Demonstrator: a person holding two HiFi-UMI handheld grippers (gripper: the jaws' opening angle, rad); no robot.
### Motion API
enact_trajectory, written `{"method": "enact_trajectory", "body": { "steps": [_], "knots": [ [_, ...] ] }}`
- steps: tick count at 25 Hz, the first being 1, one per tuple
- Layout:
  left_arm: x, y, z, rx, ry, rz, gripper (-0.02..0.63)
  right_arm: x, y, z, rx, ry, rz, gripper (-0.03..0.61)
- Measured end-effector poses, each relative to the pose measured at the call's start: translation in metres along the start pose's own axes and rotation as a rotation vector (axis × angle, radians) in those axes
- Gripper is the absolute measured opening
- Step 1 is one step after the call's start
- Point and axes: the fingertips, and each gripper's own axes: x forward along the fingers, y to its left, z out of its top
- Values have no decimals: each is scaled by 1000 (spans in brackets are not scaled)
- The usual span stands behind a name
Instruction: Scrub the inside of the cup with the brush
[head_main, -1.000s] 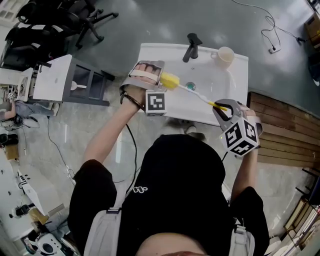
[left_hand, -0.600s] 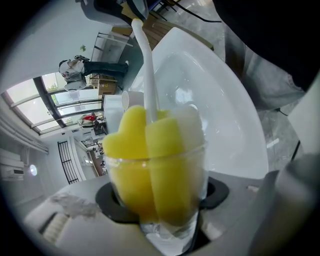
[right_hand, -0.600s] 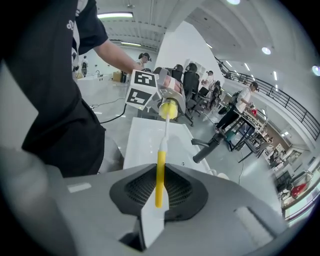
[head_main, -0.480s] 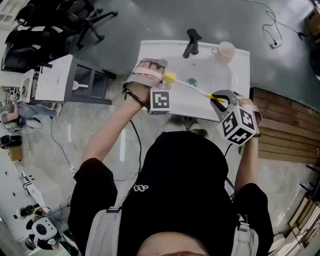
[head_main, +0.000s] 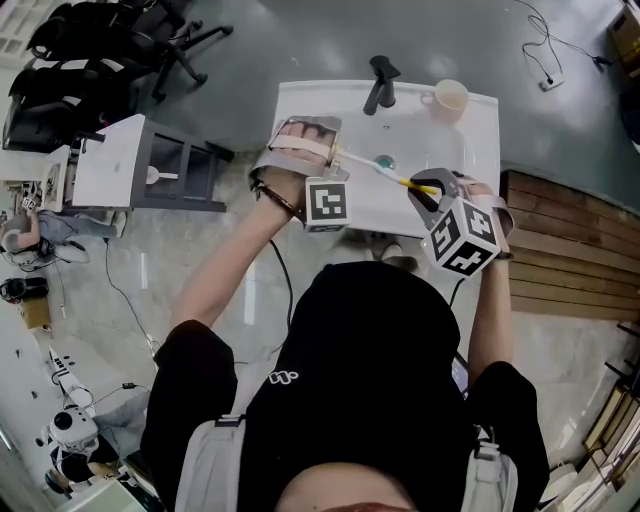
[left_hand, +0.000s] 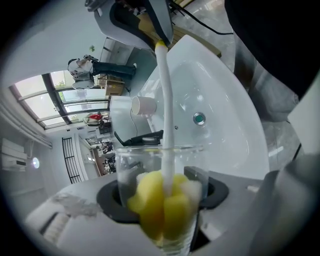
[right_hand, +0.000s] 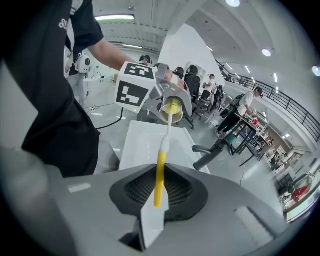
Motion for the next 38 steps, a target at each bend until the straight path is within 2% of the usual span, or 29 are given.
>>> {"method": "enact_trajectory", "body": {
  "steps": [5,13,17,24,30,38],
  "knots": [
    [-5,0,5,-5,-24,10,279,3,-1,2,-24,12,-5,49],
    [-10,3,9,-77,-70,38,270,6,-4,6,-44,12,-27,48],
    [-11,-5,10,-143,-106,-3,270,3,-3,8,-40,-7,-14,48],
    [-14,1,11,-188,-176,9,268,-13,-7,12,-21,-45,-21,48],
    [-8,-11,3,-267,-212,-55,268,-20,-7,20,-7,-84,-8,48],
    [-2,-16,-16,-289,-168,-70,268,-31,-7,6,4,-74,5,48]
  ]
}}
